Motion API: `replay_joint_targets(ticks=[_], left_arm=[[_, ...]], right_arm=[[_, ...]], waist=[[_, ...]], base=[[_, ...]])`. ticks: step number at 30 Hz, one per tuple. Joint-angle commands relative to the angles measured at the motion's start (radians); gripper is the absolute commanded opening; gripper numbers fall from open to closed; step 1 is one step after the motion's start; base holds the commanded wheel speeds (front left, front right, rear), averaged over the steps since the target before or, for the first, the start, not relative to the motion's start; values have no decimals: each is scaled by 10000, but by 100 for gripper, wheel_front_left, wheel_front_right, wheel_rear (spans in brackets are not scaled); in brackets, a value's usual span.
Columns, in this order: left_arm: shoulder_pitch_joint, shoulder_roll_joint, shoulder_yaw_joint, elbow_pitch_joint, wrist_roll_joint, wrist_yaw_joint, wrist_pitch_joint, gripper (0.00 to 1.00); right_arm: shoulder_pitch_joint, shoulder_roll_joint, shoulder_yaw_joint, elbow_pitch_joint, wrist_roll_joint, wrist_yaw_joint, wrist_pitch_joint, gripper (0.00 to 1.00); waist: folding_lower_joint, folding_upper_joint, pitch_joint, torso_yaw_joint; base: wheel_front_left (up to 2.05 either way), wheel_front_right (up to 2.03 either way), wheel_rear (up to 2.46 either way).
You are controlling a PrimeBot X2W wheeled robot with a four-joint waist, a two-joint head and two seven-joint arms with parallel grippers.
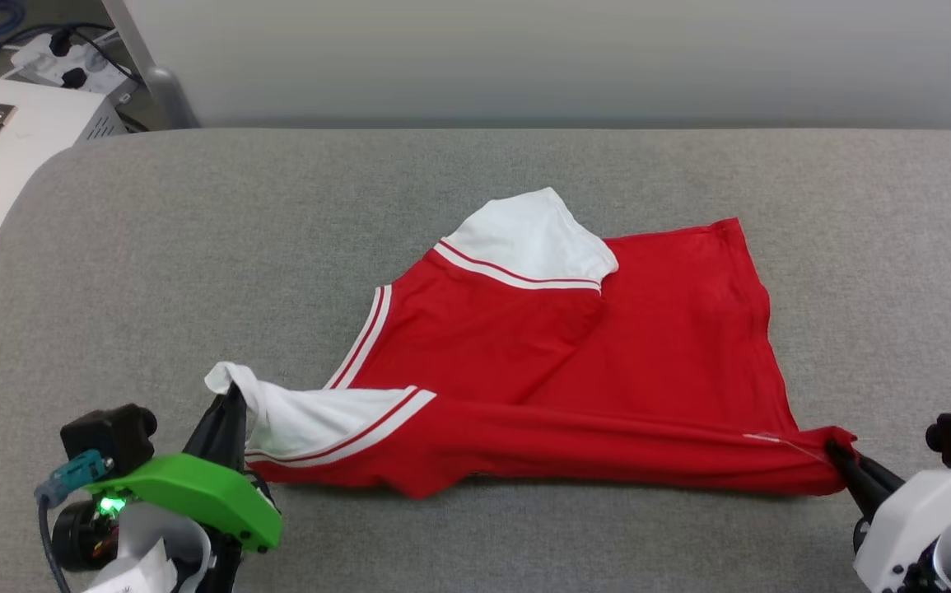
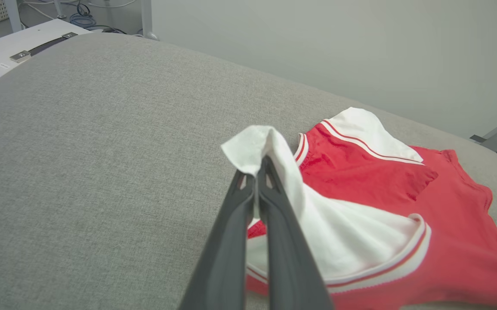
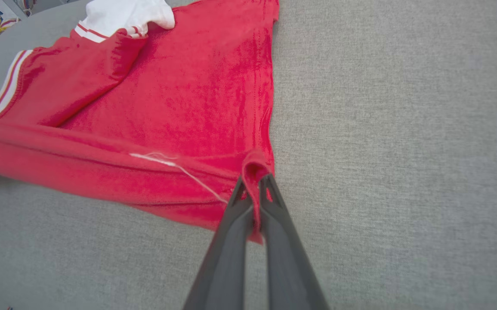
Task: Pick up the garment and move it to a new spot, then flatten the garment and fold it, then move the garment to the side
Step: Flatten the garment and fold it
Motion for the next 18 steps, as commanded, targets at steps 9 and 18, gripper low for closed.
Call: replay_joint_targets(ticks=[9,18], left_arm=[[-2105,-296,-544,1790,321,-671,27,0],[-3054,-761,-1068,4014,127,-1320,200,0]], right_arm=[[-1713,-193,611,542,-28,-84,194,0],[-2594,-363,1777,2269,391,-84,-538,39]], waist=[[1,0,1473,-76],[1,0,1984,10]], base=[[0,0,0],[0,0,0]])
